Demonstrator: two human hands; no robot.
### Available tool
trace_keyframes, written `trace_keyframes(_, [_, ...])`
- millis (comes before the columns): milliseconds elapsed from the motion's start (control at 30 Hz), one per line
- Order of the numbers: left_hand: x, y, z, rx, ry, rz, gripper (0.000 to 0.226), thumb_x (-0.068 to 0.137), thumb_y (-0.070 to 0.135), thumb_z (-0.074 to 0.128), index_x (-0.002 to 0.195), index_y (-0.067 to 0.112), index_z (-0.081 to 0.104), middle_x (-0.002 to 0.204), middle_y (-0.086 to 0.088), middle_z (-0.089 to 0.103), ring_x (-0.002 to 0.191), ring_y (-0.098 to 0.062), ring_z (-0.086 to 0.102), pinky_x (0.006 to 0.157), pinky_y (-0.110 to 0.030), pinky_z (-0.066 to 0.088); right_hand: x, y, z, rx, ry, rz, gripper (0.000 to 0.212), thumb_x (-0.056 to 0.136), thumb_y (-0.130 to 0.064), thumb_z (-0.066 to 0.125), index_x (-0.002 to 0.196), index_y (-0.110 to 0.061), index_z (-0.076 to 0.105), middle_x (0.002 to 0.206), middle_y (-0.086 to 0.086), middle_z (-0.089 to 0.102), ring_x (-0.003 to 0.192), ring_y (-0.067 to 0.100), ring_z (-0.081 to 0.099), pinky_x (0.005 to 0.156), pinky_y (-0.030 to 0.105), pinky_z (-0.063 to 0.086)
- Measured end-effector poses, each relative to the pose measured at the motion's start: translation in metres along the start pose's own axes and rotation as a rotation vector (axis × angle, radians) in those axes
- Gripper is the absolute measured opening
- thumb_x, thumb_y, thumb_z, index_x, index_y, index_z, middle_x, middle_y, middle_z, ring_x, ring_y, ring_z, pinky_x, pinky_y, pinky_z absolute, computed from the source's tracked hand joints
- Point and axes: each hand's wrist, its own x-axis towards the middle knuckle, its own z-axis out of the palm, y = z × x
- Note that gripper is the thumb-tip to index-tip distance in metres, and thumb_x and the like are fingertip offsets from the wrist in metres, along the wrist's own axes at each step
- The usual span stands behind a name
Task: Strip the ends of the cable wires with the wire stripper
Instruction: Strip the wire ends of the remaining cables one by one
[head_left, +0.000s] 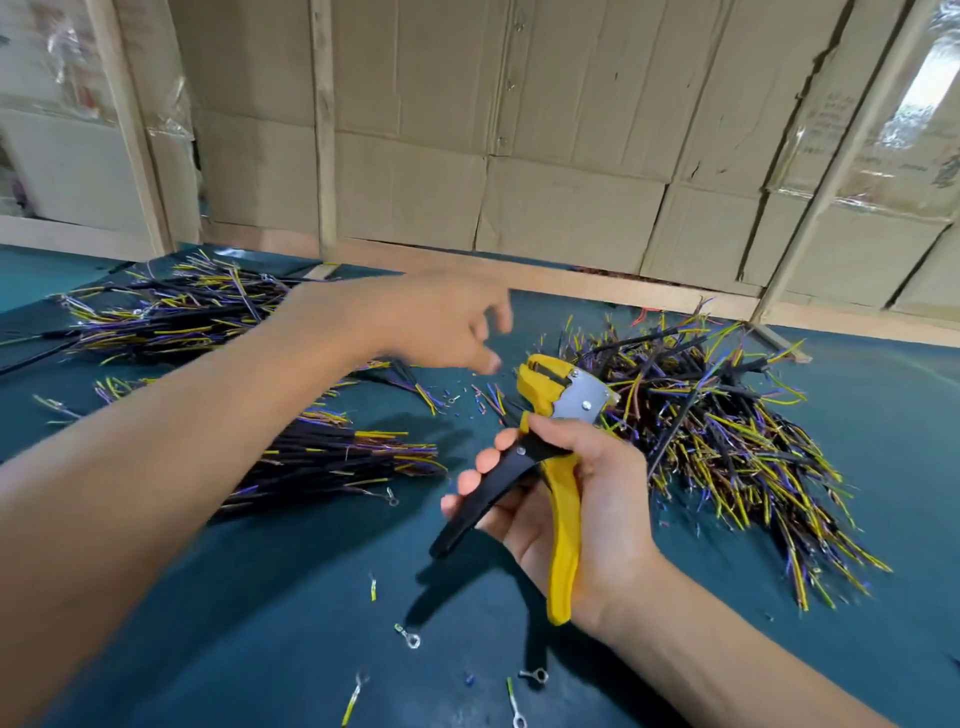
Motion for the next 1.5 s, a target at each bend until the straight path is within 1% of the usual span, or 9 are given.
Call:
trace_keyframes(133, [-0.036,-0.034,0.014,0.199,-0.509,-0.248,0.041,0.081,0.042,0.078,0.111,0.015,0.07,0.086,0.013,0.069,0.079,-0.01,0.061,0.084,-0.032,0.055,0.003,0.0,0.001,0.035,0.059,-0.029,0.023,0.075,-0.023,0.065,0.069,-0.001,0.07,0.073,0.018,0.061,0.064,0.038,0.064,0.07,0.051,0.06])
trace_keyframes(233, [-0.045,-0.038,0.023,0.099,-0.373,-0.183,0.022,0.08,0.035,0.08,0.095,0.02,0.074,0.058,0.03,0.062,0.062,0.004,0.054,0.071,-0.021,0.046,0.003,0.0,0.0,0.035,0.05,-0.032,0.024,0.078,-0.023,0.064,0.069,-0.001,0.07,0.072,0.017,0.061,0.064,0.037,0.065,0.07,0.051,0.06])
trace_keyframes(400, [-0.054,-0.036,0.016,-0.034,-0.222,-0.181,0.012,0.079,0.034,0.082,0.081,0.025,0.075,0.079,0.005,0.075,0.068,-0.009,0.062,0.072,-0.026,0.05,0.004,0.0,0.0,0.025,0.055,-0.043,0.024,0.079,-0.023,0.063,0.069,-0.002,0.07,0.072,0.016,0.06,0.063,0.037,0.064,0.07,0.051,0.059])
trace_keyframes(567, [-0.059,-0.047,0.009,0.052,-0.37,-0.329,0.037,0.074,0.039,0.085,0.107,0.034,0.07,0.106,0.008,0.07,0.1,-0.018,0.067,0.096,-0.035,0.052,0.002,-0.001,0.002,0.034,0.056,-0.042,0.027,0.084,-0.023,0.06,0.071,-0.001,0.068,0.074,0.016,0.059,0.063,0.037,0.063,0.069,0.05,0.059])
trace_keyframes(700, [-0.063,-0.06,0.009,-0.036,-0.411,-0.295,0.023,0.078,0.041,0.082,0.098,0.036,0.07,0.105,0.006,0.073,0.097,-0.024,0.07,0.088,-0.032,0.056,0.002,-0.001,0.003,0.043,0.064,-0.037,0.029,0.086,-0.024,0.06,0.07,-0.002,0.069,0.073,0.016,0.059,0.063,0.037,0.063,0.068,0.049,0.059])
trace_keyframes(867, [-0.082,-0.078,0.01,-0.21,-0.315,-0.211,0.017,0.089,0.022,0.074,0.102,0.032,0.077,0.093,0.009,0.077,0.097,-0.015,0.071,0.098,-0.037,0.052,0.005,0.0,0.002,0.006,0.056,-0.036,0.025,0.081,-0.023,0.062,0.069,-0.002,0.07,0.072,0.017,0.06,0.062,0.037,0.064,0.067,0.049,0.06])
trace_keyframes(1133, [-0.085,-0.076,0.021,-0.038,-0.193,-0.226,0.012,0.09,0.026,0.071,0.097,0.036,0.072,0.087,0.018,0.072,0.077,0.007,0.063,0.074,-0.017,0.05,0.004,0.001,0.004,-0.044,0.056,-0.067,0.017,0.075,-0.02,0.065,0.07,-0.004,0.069,0.073,0.016,0.059,0.063,0.036,0.063,0.069,0.049,0.059])
trace_keyframes(1300, [-0.083,-0.063,0.023,0.087,0.079,-0.105,0.013,0.097,0.018,0.055,0.095,0.028,0.064,0.097,0.014,0.062,0.089,-0.007,0.06,0.082,-0.031,0.048,0.004,0.0,0.006,-0.04,0.068,-0.065,0.018,0.077,-0.02,0.064,0.068,-0.004,0.07,0.072,0.016,0.059,0.062,0.036,0.063,0.067,0.048,0.059])
trace_keyframes(1500, [-0.088,-0.026,0.026,0.196,0.911,0.35,0.027,0.104,0.024,0.042,0.109,0.01,0.064,0.095,-0.001,0.067,0.072,-0.026,0.066,0.058,-0.042,0.052,0.001,-0.009,0.004,-0.044,0.032,-0.095,0.017,0.079,-0.019,0.062,0.073,-0.005,0.069,0.076,0.016,0.059,0.065,0.035,0.063,0.069,0.047,0.059])
